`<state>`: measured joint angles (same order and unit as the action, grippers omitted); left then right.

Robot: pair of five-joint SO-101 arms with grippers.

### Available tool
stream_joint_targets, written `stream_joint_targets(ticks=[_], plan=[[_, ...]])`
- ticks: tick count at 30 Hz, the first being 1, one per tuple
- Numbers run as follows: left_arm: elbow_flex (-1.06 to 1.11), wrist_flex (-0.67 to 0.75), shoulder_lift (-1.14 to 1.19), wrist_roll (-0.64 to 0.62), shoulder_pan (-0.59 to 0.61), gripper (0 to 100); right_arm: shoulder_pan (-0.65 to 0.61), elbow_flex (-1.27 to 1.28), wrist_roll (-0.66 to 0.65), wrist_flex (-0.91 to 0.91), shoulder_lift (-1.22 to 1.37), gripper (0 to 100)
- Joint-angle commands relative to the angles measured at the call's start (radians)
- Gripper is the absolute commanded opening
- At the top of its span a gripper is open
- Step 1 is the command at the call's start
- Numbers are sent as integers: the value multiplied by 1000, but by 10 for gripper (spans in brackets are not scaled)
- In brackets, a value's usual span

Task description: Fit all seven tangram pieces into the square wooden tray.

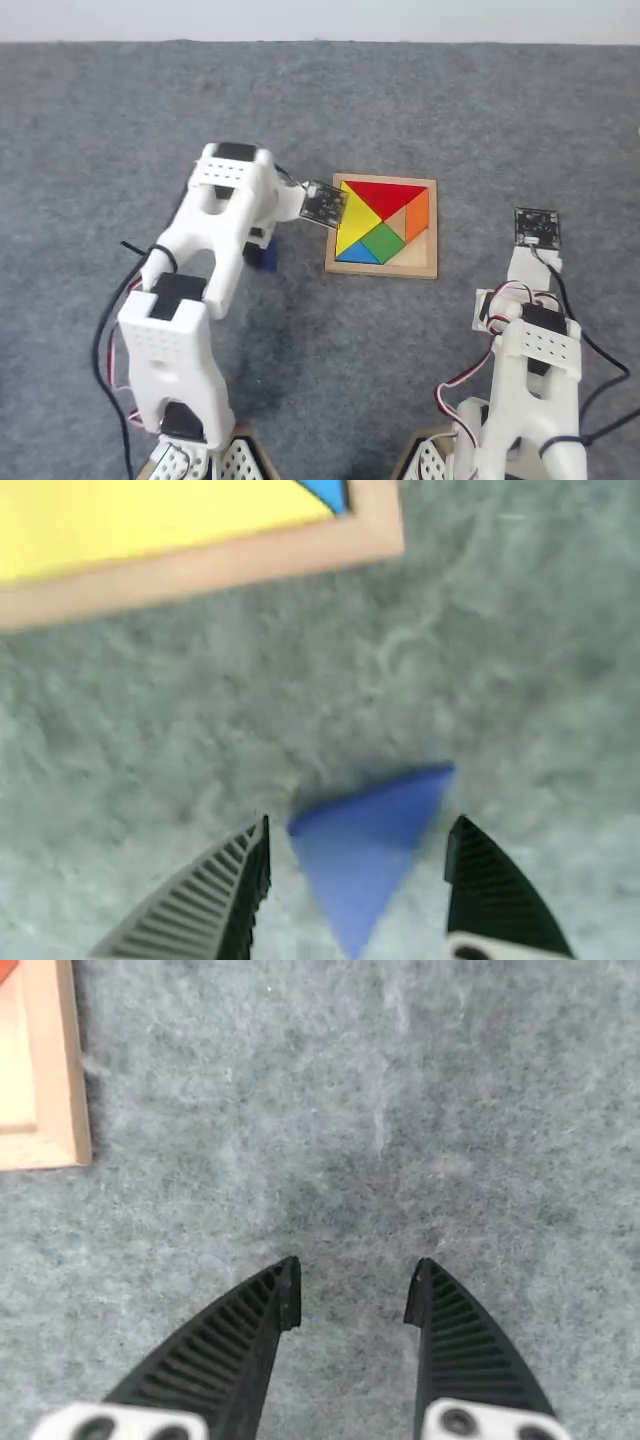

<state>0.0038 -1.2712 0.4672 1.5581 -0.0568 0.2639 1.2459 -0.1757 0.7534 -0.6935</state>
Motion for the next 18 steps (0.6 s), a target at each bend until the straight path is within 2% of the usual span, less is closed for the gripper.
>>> stream_joint_targets(ticks=[1,5,12,18], plan=[[16,100,-8,40,-28,278,-5,-9,-25,-19,-28,183],[45,118,-8,84,-20,277,-5,-9,-26,-19,-28,183],[39,123,55,81,11,276,-5,-9,-29,-19,-28,183],[-68,80,124,49,34,276,-5,-9,-29,-19,-28,183]])
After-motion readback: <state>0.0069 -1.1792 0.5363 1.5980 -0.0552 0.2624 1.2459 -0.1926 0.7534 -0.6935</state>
